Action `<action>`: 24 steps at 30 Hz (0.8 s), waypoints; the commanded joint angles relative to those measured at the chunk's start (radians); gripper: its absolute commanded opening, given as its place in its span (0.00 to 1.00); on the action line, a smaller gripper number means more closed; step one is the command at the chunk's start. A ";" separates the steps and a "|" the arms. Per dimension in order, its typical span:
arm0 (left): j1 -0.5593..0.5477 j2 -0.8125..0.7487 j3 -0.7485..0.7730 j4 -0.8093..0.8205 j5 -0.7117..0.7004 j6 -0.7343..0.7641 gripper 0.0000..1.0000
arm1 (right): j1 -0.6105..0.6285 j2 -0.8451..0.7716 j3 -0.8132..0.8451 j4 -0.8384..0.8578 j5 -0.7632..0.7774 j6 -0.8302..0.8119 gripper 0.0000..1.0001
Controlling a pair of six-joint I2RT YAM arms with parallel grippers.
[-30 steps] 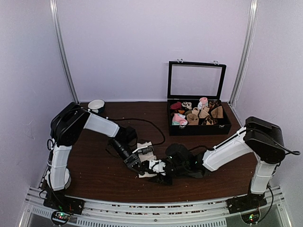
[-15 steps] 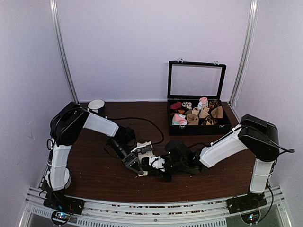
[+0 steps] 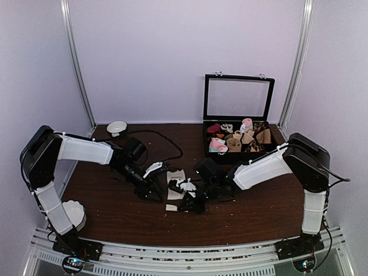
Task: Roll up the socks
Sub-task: Roll the sock at the center of the board.
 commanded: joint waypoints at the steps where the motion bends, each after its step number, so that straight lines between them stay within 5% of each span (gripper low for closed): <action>1: -0.048 -0.009 -0.032 0.107 -0.103 0.062 0.57 | -0.024 0.100 0.073 -0.217 -0.103 0.232 0.00; 5: -0.104 -0.033 -0.077 0.143 -0.158 0.101 0.54 | -0.049 0.178 0.132 -0.248 -0.191 0.445 0.00; 12: -0.200 -0.054 -0.109 0.203 -0.322 0.134 0.52 | -0.055 0.186 0.073 -0.068 -0.228 0.714 0.00; 20: -0.236 -0.062 -0.111 0.241 -0.414 0.170 0.51 | -0.061 0.207 0.096 -0.048 -0.255 0.802 0.00; 24: -0.244 -0.029 -0.094 0.218 -0.436 0.193 0.42 | -0.063 0.203 0.096 -0.034 -0.257 0.826 0.00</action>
